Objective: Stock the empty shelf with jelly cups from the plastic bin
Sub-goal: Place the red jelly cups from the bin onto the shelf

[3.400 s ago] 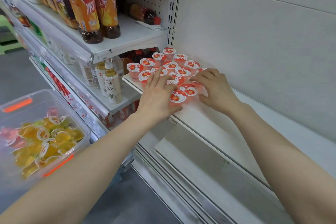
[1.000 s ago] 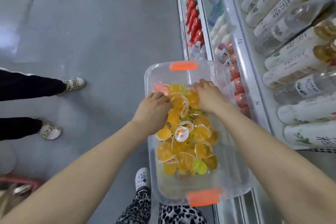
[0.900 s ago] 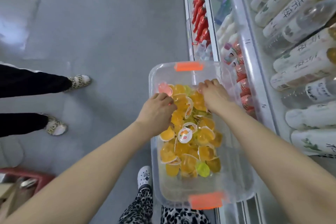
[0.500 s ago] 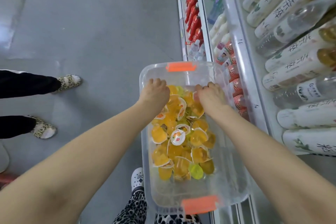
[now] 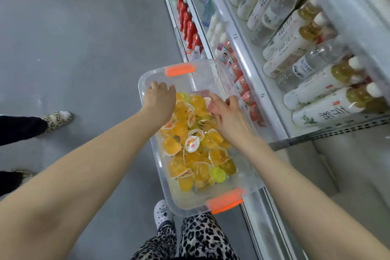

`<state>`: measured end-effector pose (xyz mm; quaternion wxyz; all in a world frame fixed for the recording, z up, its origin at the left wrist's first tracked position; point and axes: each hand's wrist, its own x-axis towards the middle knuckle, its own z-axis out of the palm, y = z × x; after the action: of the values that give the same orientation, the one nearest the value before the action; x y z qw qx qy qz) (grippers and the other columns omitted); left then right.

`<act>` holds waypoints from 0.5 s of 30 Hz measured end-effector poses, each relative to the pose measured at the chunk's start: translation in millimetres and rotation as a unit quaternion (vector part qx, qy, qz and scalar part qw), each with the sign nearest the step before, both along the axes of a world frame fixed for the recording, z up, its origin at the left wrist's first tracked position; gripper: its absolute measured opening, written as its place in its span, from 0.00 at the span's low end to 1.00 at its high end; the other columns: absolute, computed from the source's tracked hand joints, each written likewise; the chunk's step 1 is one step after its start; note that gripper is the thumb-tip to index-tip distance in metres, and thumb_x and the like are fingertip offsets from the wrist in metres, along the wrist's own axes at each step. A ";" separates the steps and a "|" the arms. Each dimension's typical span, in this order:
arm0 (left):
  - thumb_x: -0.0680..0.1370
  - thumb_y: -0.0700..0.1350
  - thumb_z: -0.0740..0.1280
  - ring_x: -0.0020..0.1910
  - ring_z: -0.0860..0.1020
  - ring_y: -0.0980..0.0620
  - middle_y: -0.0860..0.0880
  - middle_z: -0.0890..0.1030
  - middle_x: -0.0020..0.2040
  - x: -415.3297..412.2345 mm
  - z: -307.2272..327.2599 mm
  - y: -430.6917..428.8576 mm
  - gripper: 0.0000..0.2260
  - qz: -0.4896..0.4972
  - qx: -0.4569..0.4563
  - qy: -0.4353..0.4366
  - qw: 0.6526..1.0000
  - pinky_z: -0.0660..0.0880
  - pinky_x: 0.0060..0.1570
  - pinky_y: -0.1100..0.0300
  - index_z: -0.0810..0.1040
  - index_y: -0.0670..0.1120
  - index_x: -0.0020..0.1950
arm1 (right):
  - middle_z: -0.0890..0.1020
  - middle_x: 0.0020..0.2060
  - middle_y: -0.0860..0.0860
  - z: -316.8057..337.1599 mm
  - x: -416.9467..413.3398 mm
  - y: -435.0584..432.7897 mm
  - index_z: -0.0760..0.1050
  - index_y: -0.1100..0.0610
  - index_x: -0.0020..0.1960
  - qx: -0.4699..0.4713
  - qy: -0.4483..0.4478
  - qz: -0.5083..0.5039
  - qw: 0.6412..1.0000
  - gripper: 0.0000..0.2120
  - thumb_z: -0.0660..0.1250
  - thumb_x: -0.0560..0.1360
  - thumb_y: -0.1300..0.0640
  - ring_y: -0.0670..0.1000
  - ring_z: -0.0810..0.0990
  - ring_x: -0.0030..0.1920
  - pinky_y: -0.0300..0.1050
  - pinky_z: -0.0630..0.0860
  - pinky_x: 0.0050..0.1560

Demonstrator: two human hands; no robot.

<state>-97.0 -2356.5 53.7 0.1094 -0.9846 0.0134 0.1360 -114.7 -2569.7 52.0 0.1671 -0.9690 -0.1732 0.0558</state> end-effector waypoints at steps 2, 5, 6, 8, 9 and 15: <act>0.76 0.43 0.64 0.59 0.71 0.40 0.42 0.73 0.59 -16.5 14.9 -5.1 0.21 -0.001 -0.051 0.001 0.999 0.71 0.54 0.52 0.66 0.44 0.68 | 0.69 0.55 0.57 9.3 -18.1 -7.6 0.64 0.48 0.71 0.037 -0.003 -0.026 0.999 0.22 0.62 0.78 0.59 0.58 0.77 0.43 0.51 0.77 0.44; 0.77 0.41 0.66 0.59 0.73 0.38 0.41 0.71 0.62 -43.5 30.3 -14.5 0.23 0.015 -0.225 0.005 0.974 0.70 0.54 0.50 0.64 0.44 0.70 | 0.70 0.60 0.56 23.5 -49.7 -22.0 0.67 0.52 0.66 0.083 -0.021 -0.084 0.993 0.19 0.66 0.76 0.57 0.62 0.79 0.50 0.53 0.75 0.46; 0.77 0.42 0.66 0.60 0.73 0.38 0.41 0.71 0.63 -53.8 35.1 -18.1 0.23 0.021 -0.294 0.003 0.955 0.70 0.54 0.50 0.64 0.43 0.70 | 0.70 0.60 0.55 28.3 -61.3 -28.0 0.67 0.54 0.65 0.105 -0.028 -0.102 0.989 0.19 0.67 0.76 0.57 0.60 0.78 0.50 0.50 0.73 0.46; 0.77 0.46 0.69 0.59 0.74 0.45 0.44 0.73 0.60 -72.9 43.8 -26.3 0.23 0.028 -0.403 0.007 0.915 0.70 0.52 0.54 0.65 0.43 0.69 | 0.73 0.58 0.51 39.3 -85.9 -40.8 0.68 0.53 0.61 0.130 -0.059 -0.129 0.981 0.16 0.68 0.76 0.54 0.55 0.78 0.49 0.44 0.67 0.44; 0.77 0.47 0.70 0.55 0.75 0.48 0.47 0.74 0.56 -81.7 48.4 -30.8 0.23 0.030 -0.447 0.013 0.894 0.70 0.49 0.57 0.66 0.43 0.68 | 0.74 0.57 0.49 46.1 -98.5 -47.0 0.68 0.52 0.60 0.135 -0.073 -0.143 0.978 0.16 0.68 0.75 0.53 0.52 0.78 0.47 0.43 0.66 0.44; 0.72 0.43 0.74 0.42 0.80 0.56 0.51 0.78 0.50 -113.8 79.5 -85.7 0.22 -0.045 -0.574 0.032 0.817 0.74 0.37 0.69 0.67 0.46 0.60 | 0.75 0.44 0.44 96.2 -168.4 -85.9 0.68 0.47 0.52 0.193 -0.104 -0.270 0.937 0.14 0.70 0.72 0.50 0.50 0.76 0.45 0.48 0.72 0.44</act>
<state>-210.8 -2442.1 133.2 -0.4703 -0.8620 0.1373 0.1297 -283.1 -2655.6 148.2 0.3411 -0.9286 0.0712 -0.1275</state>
